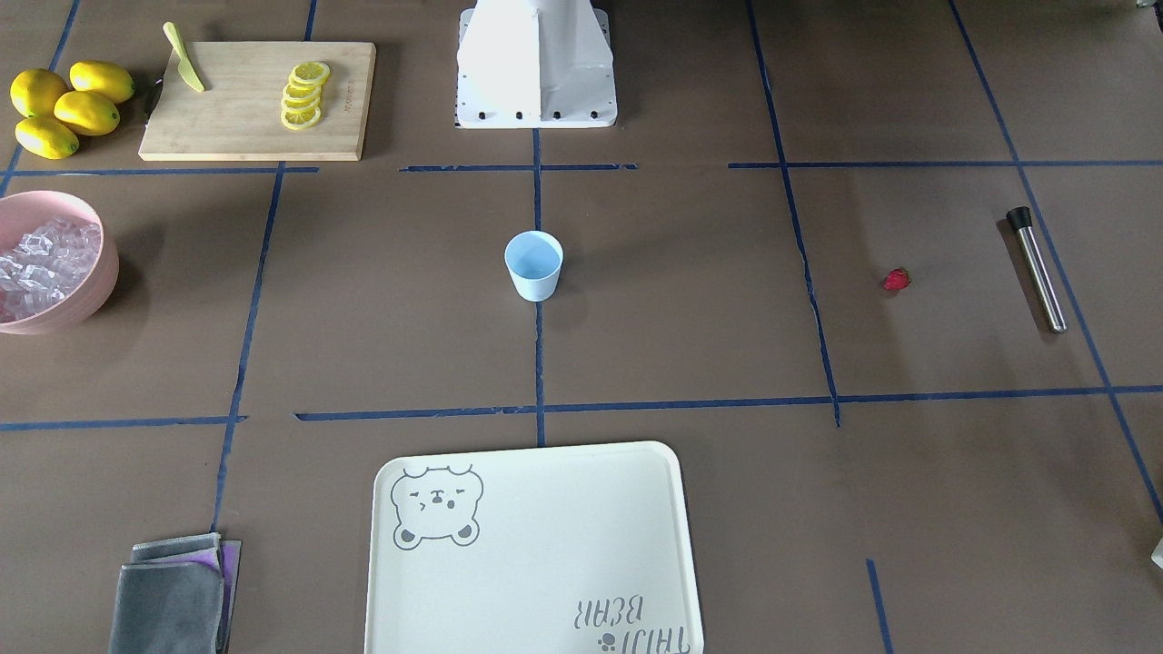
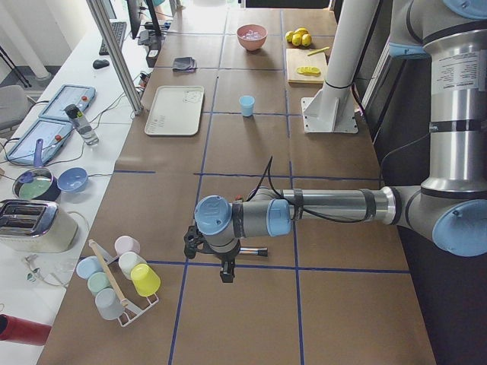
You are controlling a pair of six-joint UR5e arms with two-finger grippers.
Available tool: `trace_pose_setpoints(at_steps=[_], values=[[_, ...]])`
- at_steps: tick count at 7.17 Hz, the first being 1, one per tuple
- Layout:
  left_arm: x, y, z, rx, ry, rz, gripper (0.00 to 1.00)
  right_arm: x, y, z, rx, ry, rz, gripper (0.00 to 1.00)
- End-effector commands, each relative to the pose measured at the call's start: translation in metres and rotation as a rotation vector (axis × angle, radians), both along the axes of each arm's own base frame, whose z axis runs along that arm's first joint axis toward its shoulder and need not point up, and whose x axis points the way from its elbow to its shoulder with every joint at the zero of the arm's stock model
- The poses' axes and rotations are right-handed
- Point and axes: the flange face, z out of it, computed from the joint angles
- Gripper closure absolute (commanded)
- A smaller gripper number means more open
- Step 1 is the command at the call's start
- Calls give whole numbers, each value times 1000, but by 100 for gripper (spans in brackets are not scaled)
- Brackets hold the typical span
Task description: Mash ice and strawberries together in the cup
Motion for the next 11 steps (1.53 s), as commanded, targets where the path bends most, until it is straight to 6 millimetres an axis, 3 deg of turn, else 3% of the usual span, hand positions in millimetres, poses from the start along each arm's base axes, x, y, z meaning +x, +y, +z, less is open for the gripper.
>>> trace_pose_setpoints(at_steps=[1,9,10,11], values=[[0,-1,-1,2,-1,0,0,0,-2,-3,8,2,0,0],[0,-6,-8,18,-2,-1,0,0,-16,-24,27,7,18,0],[0,-6,-10,20,-2,-3,0,-6,-14,-42,16,3,60,0],[0,-5,-9,17,-2,-4,0,-26,-4,-61,18,3,55,0]])
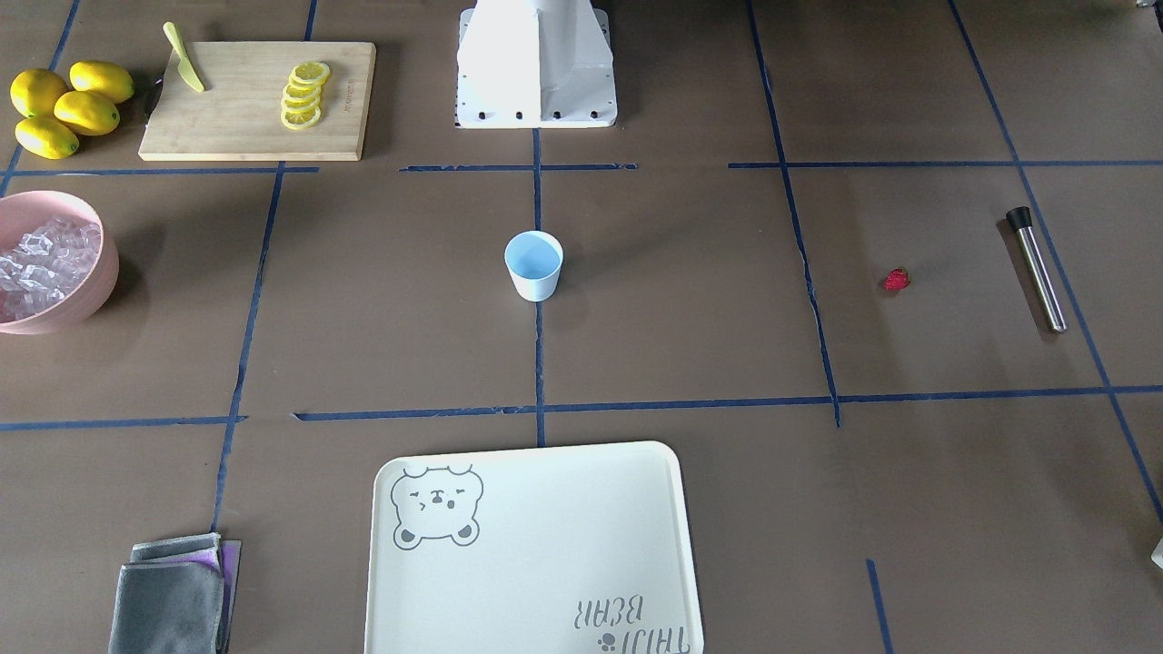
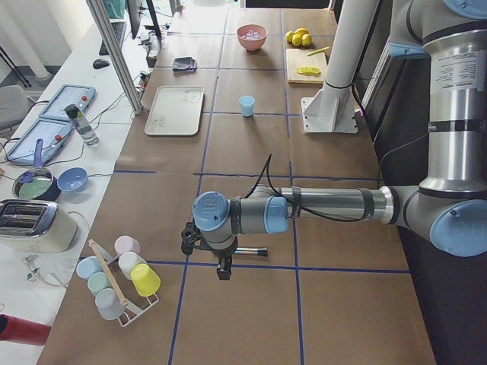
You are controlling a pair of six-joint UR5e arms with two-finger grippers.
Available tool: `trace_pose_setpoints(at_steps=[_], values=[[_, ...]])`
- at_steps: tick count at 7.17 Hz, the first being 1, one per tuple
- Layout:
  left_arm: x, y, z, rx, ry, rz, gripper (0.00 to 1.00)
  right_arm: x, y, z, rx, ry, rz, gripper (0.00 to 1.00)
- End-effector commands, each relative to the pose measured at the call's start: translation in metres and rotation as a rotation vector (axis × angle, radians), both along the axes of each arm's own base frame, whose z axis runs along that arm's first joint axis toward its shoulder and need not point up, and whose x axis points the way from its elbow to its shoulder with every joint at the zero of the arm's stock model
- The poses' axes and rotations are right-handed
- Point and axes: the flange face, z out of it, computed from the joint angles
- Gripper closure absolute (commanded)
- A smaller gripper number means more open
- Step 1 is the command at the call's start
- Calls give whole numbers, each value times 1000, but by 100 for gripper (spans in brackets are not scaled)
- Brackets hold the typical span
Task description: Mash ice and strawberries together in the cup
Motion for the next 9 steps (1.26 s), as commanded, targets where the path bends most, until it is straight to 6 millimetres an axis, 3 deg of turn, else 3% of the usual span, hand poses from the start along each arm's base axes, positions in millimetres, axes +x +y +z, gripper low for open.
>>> trace_pose_setpoints(at_steps=[1,3,5,8,9], values=[[0,3,1,-6,1,-3,0,-39,23,-38,-24,19,24,0],[0,2,-1,-3,1,-4,0,-78,43,-63,-50,28,31,1],[0,3,1,-6,1,-4,0,-110,82,-45,-3,50,74,1],[0,3,0,-4,1,-4,0,-156,98,-47,-75,24,66,1],[0,2,-1,-3,1,-4,0,-168,102,-47,-106,23,67,7]])
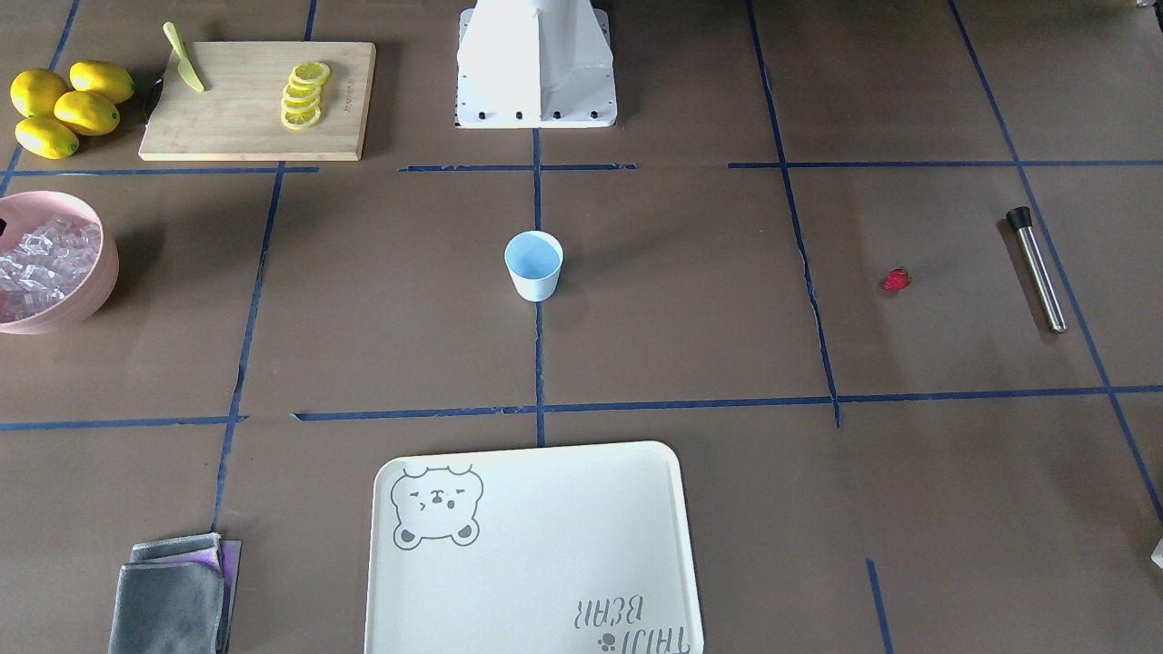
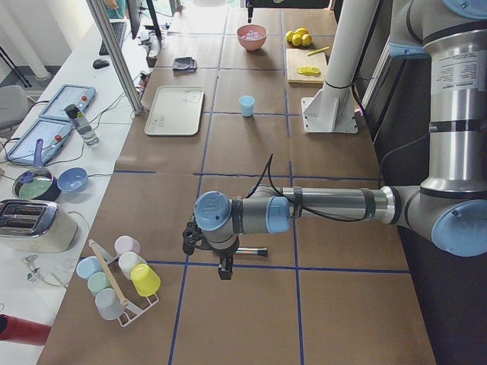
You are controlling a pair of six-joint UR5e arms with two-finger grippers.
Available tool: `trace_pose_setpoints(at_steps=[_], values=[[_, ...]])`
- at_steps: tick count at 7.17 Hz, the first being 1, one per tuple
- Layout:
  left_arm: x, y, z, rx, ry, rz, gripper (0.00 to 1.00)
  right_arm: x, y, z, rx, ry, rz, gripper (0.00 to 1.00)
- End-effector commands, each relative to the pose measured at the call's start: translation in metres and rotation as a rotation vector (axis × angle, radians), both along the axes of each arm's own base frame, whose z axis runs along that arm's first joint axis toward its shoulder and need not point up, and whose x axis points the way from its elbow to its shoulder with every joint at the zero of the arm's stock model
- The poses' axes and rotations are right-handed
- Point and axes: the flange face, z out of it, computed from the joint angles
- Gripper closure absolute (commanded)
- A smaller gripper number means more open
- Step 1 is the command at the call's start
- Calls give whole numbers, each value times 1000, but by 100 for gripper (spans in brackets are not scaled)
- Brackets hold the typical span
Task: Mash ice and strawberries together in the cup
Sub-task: 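Lower the right gripper into the pink bowl and grasp an ice cube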
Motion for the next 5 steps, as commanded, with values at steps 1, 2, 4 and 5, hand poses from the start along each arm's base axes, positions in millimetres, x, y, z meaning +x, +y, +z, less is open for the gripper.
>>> trace_pose_setpoints(at_steps=[1,2,4,5], values=[[0,-1,-1,2,0,0,0,-28,12,2,-44,1,-31,18],[0,-2,-1,4,0,0,0,-38,15,4,-42,10,-58,19],[0,-2,-2,4,0,0,0,-41,24,14,-54,26,-80,23],[0,-2,-1,4,0,0,0,-43,25,16,-53,28,-88,23]])
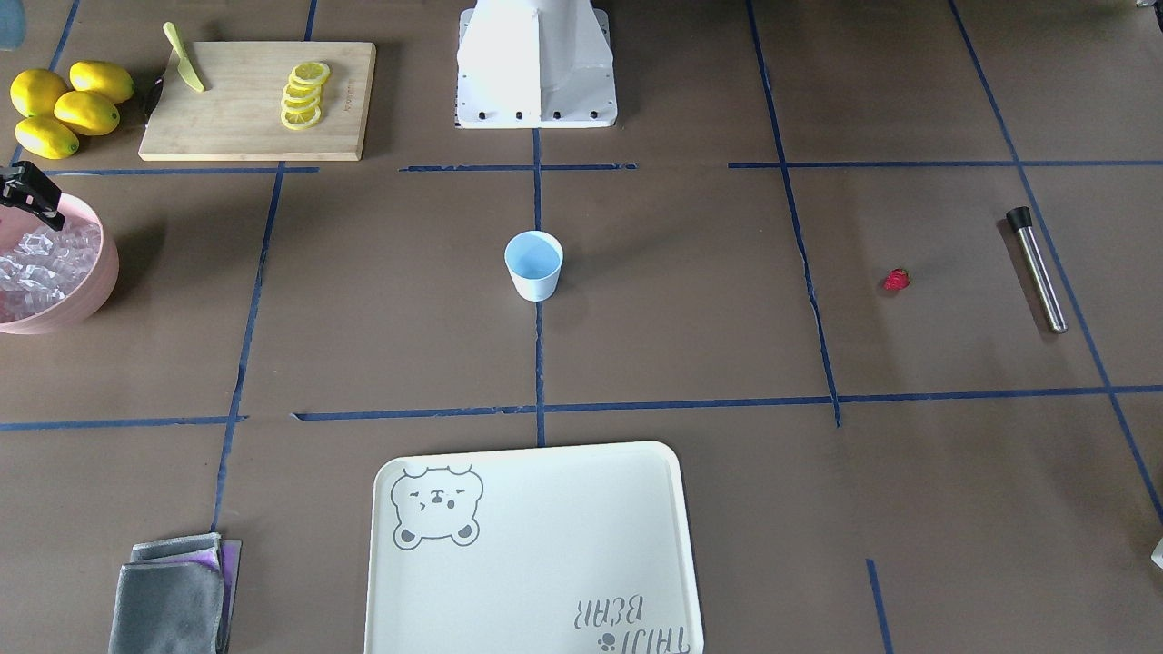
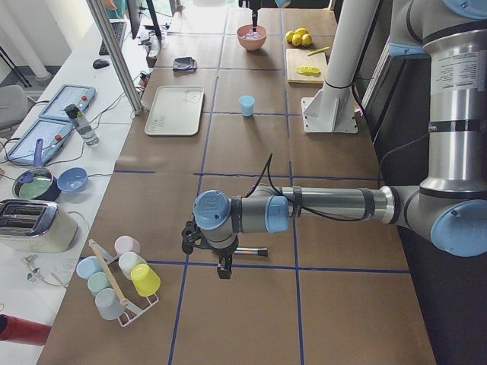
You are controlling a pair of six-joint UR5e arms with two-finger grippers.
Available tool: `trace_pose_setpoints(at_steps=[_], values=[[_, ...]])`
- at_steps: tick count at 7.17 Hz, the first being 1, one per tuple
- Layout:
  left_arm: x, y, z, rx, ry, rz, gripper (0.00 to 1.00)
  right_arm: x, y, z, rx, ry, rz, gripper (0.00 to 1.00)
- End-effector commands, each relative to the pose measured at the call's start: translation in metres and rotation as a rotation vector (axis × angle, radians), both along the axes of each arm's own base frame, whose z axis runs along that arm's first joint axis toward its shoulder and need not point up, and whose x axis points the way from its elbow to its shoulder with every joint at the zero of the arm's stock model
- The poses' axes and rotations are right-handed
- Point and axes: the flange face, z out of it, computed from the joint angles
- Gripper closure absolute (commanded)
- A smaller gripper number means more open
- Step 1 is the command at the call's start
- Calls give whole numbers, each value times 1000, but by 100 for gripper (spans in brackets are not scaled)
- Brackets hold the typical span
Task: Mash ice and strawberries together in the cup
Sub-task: 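Lower the right gripper into the pink bowl and grasp an ice cube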
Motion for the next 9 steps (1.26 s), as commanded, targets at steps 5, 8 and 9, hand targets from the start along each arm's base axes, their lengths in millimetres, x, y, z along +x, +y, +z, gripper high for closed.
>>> trace_pose_setpoints(at_steps=[5,8,9], values=[[0,-1,-1,4,2,1,0,-10,-2,25,36,77,-51,23],[0,-1,-1,4,2,1,0,-18,-6,24,43,76,-60,28],[0,-2,-2,6,2,1,0,-19,-6,29,36,82,-61,29]])
